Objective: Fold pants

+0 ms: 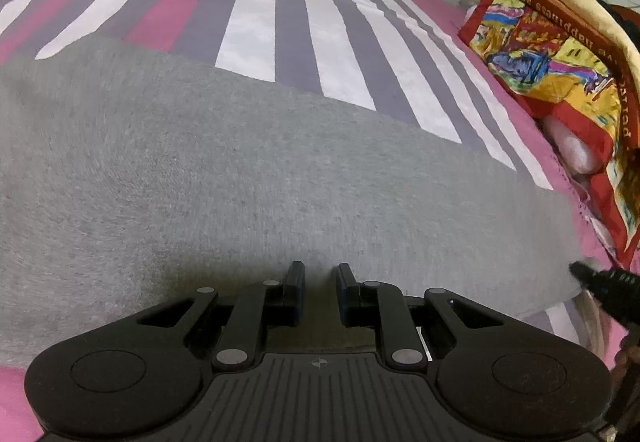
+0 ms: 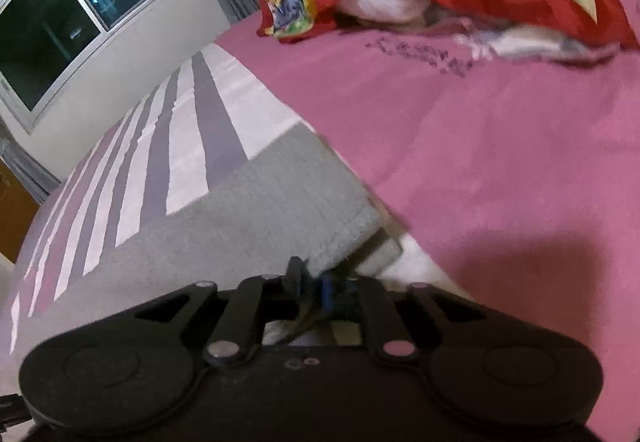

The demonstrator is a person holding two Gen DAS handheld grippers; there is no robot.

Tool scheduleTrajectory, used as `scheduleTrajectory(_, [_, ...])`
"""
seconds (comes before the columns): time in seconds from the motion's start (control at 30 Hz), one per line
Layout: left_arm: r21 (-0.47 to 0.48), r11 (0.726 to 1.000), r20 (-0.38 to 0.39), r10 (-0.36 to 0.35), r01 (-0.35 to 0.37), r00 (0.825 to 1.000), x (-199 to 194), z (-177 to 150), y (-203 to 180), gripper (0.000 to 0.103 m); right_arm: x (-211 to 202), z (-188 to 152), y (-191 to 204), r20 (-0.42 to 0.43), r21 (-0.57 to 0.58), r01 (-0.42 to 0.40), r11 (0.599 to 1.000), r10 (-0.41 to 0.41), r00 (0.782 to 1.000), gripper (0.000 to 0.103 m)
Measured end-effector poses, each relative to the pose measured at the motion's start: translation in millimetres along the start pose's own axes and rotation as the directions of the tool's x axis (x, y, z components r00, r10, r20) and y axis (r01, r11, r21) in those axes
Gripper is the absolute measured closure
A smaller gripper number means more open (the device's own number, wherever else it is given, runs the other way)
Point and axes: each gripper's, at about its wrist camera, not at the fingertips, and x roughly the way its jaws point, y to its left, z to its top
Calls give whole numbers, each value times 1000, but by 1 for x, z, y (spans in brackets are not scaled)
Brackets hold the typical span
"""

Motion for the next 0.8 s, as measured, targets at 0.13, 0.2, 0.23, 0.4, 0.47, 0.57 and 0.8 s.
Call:
scheduleTrajectory(0.13, [13, 1000, 1, -13, 13, 1000, -1, 2, -8, 86, -20, 4, -14, 38, 82, 16, 997, -19, 999, 73])
scheduleTrajectory(0.2, [16, 999, 0, -30, 30, 1000, 1, 4, -16, 86, -19, 0, -26, 6, 133, 17, 991, -18, 1000, 73])
scheduleTrajectory(0.23, [22, 999, 0, -37, 37, 999, 3, 4, -20, 86, -17, -3, -30, -5, 159, 7, 987, -6, 1000, 73])
scheduleTrajectory(0.4, [52, 997, -12, -61, 62, 998, 13, 4, -47, 86, 0, -7, -38, -19, 278, -69, 958, 77, 997, 73])
scheduleTrajectory(0.47, [67, 995, -30, -66, 68, 997, 19, 1, -57, 86, 8, -6, -35, -22, 273, -79, 959, 89, 996, 75])
scheduleTrajectory(0.57, [81, 996, -39, -35, 38, 999, 29, -3, -64, 86, 13, -1, -28, -21, 251, -88, 964, 96, 995, 88])
scheduleTrajectory(0.8, [109, 993, -2, -42, 42, 999, 23, 3, -73, 86, -17, 10, 10, 145, -29, -34, 999, 38, 989, 90])
